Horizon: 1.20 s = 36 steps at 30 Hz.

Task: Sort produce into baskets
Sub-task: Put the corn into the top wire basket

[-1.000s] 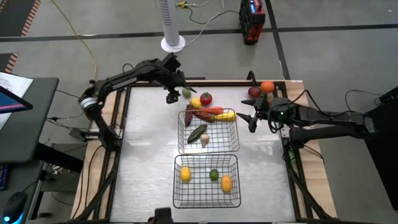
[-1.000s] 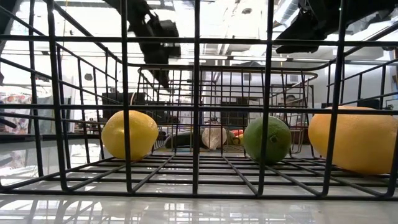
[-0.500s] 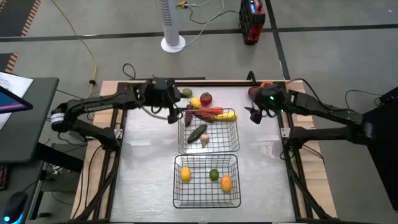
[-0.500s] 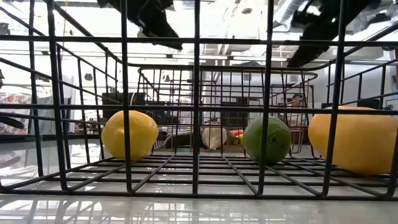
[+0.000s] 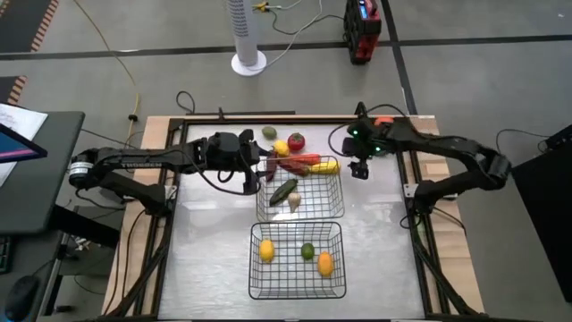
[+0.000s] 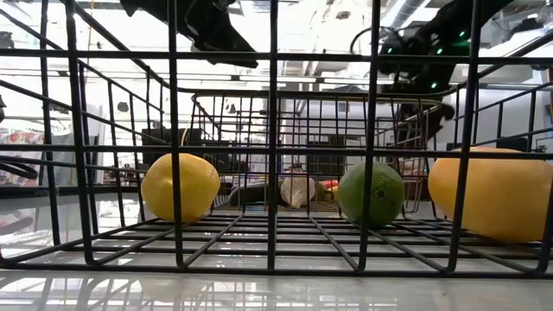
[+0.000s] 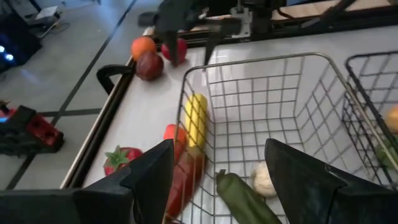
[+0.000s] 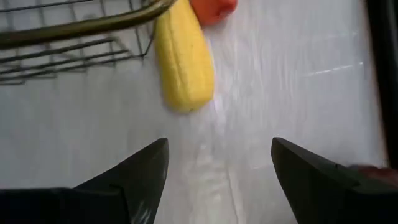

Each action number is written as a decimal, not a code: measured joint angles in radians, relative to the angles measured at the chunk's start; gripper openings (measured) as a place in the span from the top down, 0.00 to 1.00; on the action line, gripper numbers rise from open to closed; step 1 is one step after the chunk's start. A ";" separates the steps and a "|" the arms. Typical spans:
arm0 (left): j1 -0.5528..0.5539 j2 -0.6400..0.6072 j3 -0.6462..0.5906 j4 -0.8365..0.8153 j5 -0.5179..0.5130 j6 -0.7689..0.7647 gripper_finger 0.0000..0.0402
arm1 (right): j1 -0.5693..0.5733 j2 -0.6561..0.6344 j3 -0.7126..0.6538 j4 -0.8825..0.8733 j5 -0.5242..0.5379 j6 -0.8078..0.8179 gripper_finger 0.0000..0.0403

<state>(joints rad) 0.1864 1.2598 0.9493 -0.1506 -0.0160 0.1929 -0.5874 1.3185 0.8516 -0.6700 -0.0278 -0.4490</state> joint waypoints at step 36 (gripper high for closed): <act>-0.032 -0.345 -0.353 0.209 -0.128 -0.057 0.40 | 0.069 0.176 -0.108 0.331 -0.084 -0.009 0.23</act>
<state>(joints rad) 0.1539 0.9143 0.5964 0.0586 -0.1437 0.1355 -0.5185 1.4944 0.7433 -0.3393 -0.1123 -0.4583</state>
